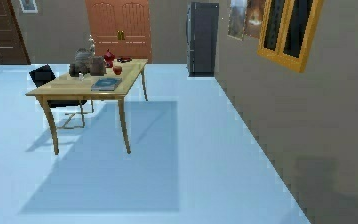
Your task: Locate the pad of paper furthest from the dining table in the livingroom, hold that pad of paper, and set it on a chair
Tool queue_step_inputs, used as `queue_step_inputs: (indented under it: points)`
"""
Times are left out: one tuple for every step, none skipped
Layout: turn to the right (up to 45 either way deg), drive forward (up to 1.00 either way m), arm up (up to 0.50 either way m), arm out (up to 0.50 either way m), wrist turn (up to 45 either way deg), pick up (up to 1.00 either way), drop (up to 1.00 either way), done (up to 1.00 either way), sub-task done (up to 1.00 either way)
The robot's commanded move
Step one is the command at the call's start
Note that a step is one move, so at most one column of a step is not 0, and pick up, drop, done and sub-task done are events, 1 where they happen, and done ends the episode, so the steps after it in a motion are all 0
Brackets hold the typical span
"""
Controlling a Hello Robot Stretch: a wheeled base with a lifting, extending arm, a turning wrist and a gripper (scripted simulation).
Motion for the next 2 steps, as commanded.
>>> queue_step_inputs:
  points:
    - [0.0,0.0,0.0,0.0,-45.0,0.0,0.0,0.0,0.0]
    - [0.0,0.0,0.0,0.0,-45.0,0.0,0.0,0.0,0.0]
